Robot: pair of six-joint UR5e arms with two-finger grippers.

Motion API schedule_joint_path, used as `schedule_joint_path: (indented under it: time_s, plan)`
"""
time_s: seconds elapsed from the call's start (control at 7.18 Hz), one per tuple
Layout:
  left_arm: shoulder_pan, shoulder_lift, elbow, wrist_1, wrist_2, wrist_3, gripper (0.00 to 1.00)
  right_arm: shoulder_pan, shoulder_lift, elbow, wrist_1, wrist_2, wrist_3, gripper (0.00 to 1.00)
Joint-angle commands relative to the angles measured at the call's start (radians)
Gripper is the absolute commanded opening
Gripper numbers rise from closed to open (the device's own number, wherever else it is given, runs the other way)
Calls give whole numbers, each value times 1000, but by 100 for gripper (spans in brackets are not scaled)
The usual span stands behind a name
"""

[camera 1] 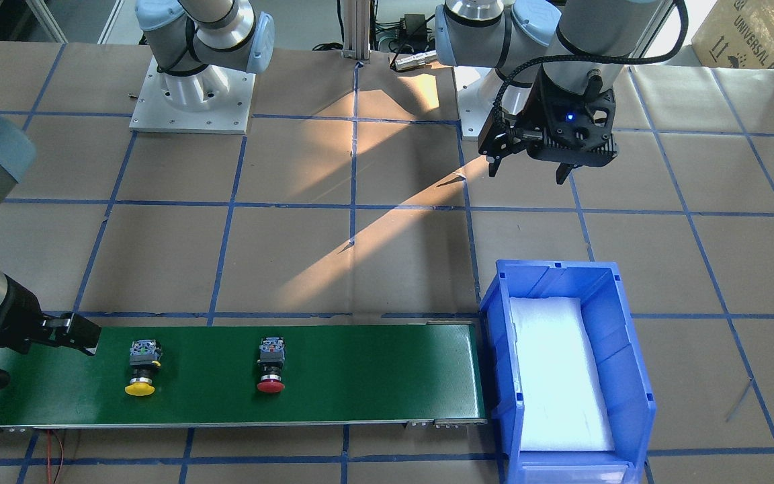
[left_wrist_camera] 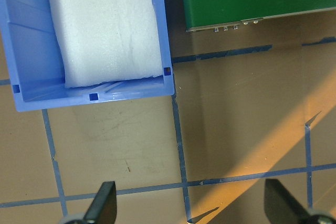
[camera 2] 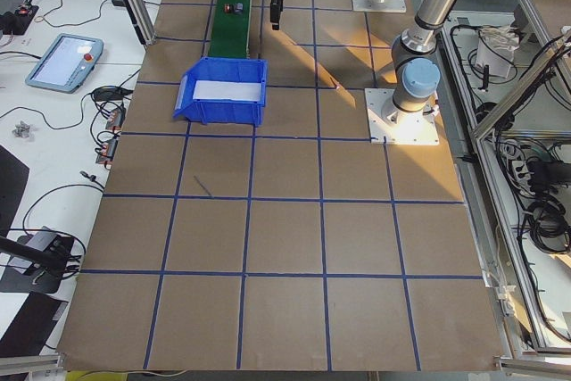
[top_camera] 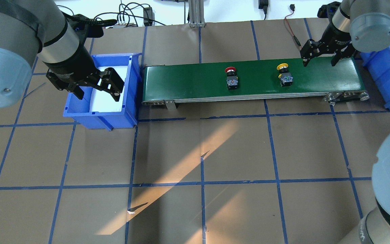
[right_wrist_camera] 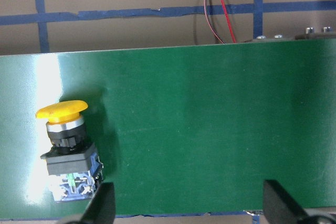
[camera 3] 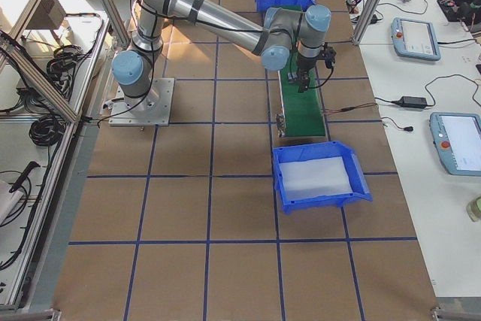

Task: Transport two buttons from left to right
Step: 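Move the right gripper down over the yellow button on the belt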

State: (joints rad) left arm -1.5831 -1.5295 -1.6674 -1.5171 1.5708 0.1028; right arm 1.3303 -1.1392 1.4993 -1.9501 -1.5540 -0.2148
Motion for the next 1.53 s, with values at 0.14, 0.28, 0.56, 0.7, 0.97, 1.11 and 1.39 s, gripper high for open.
schedule_joint_path:
  time_s: [0.14,0.28,0.56,0.7,0.97,1.11,1.39]
  plan:
    - [0,0,0,0,2,3,100,9,7,9,-6,2,2,100]
    - [0,0,-2,0,0,2,100,12,6,12,-7,2,9,100]
    - [0,0,-2,0,2,2,100,33,21,13,-29,0,12,100]
    - [0,0,-2,0,0,2,100,33,22,13,-29,0,9,100]
    - [0,0,-3,0,0,0,100,33,24,15,-29,0,0,100]
    - [0,2,-2,0,0,2,100,35,32,15,-27,2,-1,100]
    - [0,2,-2,0,0,2,100,35,58,15,-27,2,0,100]
